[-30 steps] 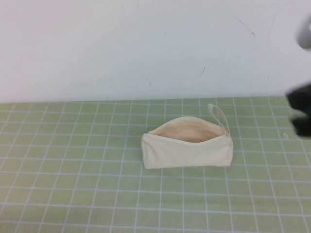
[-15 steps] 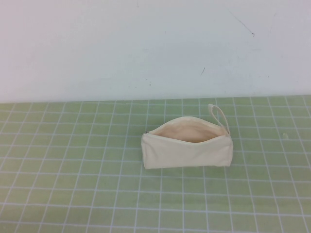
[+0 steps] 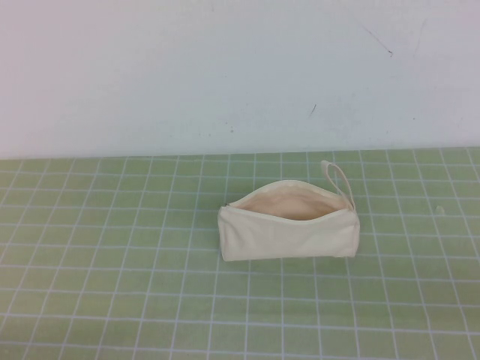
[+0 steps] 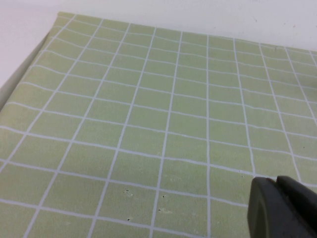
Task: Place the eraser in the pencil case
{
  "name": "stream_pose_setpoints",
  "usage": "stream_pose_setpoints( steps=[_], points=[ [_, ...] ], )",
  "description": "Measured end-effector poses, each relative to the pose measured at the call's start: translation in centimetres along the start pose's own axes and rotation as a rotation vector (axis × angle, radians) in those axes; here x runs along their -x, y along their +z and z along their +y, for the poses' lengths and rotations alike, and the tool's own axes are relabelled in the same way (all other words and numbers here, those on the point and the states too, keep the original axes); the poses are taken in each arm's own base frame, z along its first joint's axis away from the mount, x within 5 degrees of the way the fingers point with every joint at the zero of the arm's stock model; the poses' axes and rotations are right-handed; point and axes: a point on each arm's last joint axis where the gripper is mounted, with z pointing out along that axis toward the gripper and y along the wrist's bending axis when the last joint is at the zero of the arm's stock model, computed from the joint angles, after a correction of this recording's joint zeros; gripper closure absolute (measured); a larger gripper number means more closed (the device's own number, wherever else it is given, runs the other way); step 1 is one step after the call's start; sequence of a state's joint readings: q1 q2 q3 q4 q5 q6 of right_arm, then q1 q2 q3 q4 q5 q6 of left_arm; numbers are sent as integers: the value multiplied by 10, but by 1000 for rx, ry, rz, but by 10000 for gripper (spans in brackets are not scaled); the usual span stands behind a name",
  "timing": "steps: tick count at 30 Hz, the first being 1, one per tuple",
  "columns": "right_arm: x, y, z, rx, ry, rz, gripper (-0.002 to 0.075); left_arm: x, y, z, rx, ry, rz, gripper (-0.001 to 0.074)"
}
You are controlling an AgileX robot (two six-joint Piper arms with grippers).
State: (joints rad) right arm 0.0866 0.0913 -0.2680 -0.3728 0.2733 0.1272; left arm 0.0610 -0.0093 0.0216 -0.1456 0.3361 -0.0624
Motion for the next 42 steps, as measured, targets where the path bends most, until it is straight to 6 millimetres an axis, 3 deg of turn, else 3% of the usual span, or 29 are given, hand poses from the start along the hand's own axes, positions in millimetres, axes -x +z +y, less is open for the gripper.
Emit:
stream_pose_setpoints(
  steps=[7, 15, 23, 42],
  points=[
    [-20, -1, 3, -70, 76, -9, 727, 0, 0, 0, 0, 0, 0, 738],
    [-53, 8, 17, 17, 205, 58, 727, 0, 0, 0, 0, 0, 0, 738],
    [-93, 8, 26, 25, 244, 239, 727, 0, 0, 0, 0, 0, 0, 738],
    [-98, 7, 23, -11, 226, 293, 727, 0, 0, 0, 0, 0, 0, 738]
  ],
)
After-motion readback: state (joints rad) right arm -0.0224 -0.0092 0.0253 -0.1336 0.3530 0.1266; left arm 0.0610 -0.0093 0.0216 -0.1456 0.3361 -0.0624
